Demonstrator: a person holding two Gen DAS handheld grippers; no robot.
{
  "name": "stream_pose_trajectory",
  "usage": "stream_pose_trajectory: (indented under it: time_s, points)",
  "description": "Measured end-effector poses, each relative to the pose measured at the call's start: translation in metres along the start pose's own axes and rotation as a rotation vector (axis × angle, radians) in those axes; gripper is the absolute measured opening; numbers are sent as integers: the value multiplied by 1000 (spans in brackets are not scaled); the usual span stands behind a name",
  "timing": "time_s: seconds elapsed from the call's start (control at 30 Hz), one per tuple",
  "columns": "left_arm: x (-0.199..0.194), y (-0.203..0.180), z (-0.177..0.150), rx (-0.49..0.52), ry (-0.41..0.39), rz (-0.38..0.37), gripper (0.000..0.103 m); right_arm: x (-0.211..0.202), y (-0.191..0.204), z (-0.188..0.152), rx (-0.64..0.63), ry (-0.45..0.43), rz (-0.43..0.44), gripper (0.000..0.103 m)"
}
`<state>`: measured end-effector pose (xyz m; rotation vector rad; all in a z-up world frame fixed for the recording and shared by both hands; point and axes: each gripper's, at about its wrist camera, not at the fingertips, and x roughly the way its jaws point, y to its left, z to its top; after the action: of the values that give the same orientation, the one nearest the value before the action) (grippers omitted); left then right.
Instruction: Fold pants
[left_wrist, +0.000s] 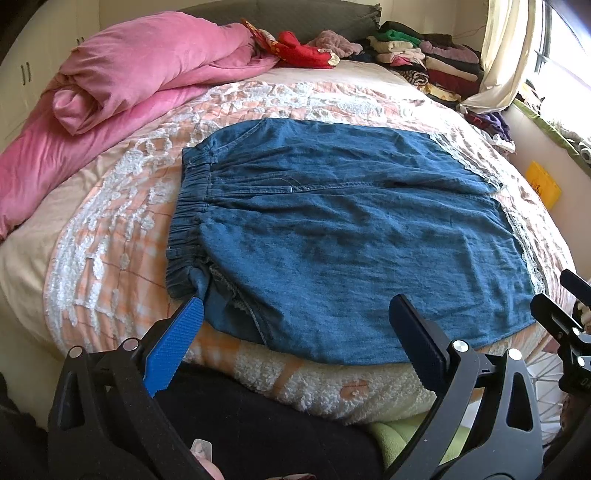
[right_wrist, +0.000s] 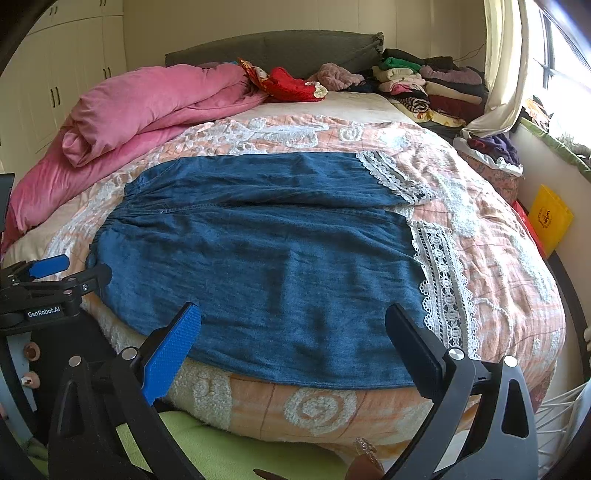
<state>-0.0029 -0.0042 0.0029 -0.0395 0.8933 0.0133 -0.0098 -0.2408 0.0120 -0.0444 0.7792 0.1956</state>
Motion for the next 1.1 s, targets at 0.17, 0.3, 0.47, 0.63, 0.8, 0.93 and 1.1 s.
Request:
stream_pose_trajectory:
  time_s: [0.17, 0.3, 0.47, 0.63, 0.8, 0.93, 1.1]
  points:
    - [0, 0, 0, 2, 0, 0, 94, 0, 0, 0, 1, -1, 3, 99]
    - [0, 0, 0, 1, -1, -2, 94, 0, 0, 0, 2, 0, 5, 99]
    - [-2, 1, -1, 1, -2, 0, 94, 1, 0, 0, 2, -1, 9, 99]
    - [-3, 0, -2, 1, -2, 0, 94, 2, 1, 0, -2, -4, 12, 99]
    - [-4, 1, -2, 0, -2, -2, 94, 2, 1, 0, 0, -2, 14, 99]
    - [-4, 1, -2, 1, -1, -1, 94, 2, 1, 0, 0, -3, 15, 99]
    - [-4, 3, -1, 3, -1, 0, 94, 2, 1, 1, -2, -1, 15, 99]
